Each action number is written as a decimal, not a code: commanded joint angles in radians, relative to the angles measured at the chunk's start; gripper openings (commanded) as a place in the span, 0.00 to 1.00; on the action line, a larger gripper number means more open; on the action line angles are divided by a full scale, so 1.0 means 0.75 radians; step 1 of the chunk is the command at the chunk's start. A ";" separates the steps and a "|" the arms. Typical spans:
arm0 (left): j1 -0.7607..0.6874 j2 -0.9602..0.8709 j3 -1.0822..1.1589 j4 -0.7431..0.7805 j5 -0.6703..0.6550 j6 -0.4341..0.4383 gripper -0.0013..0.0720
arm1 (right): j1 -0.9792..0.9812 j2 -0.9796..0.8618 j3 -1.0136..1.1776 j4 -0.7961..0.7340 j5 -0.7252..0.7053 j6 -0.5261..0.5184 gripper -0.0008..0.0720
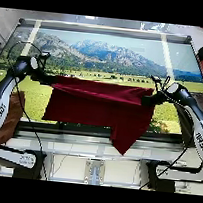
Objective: Fold the shirts.
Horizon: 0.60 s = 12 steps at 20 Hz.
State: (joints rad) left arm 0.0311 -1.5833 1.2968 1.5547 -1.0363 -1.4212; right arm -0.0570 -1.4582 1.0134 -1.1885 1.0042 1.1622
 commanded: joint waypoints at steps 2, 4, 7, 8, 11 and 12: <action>-0.001 -0.009 -0.007 -0.104 -0.011 -0.001 0.26 | 0.003 0.002 0.017 0.005 0.052 0.011 0.14; 0.000 0.047 -0.007 -0.141 -0.010 -0.001 0.68 | -0.011 0.046 0.115 -0.002 0.192 0.011 0.17; 0.020 0.284 -0.007 -0.133 -0.012 0.000 0.68 | -0.058 0.195 0.335 -0.081 0.517 0.010 0.17; 0.034 0.386 -0.009 -0.119 -0.012 0.000 0.68 | -0.090 0.264 0.392 -0.139 0.620 0.010 0.20; 0.144 0.699 -0.100 -0.058 -0.011 -0.001 0.68 | -0.258 0.513 0.366 -0.194 0.766 0.024 0.72; 0.195 0.788 -0.179 -0.060 -0.011 -0.017 0.68 | -0.317 0.595 0.298 -0.182 0.710 0.040 0.72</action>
State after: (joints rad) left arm 0.1070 -1.1801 1.2419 1.4876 -1.0447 -1.4216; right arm -0.2001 -1.1587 1.2572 -1.2926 1.4555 1.1736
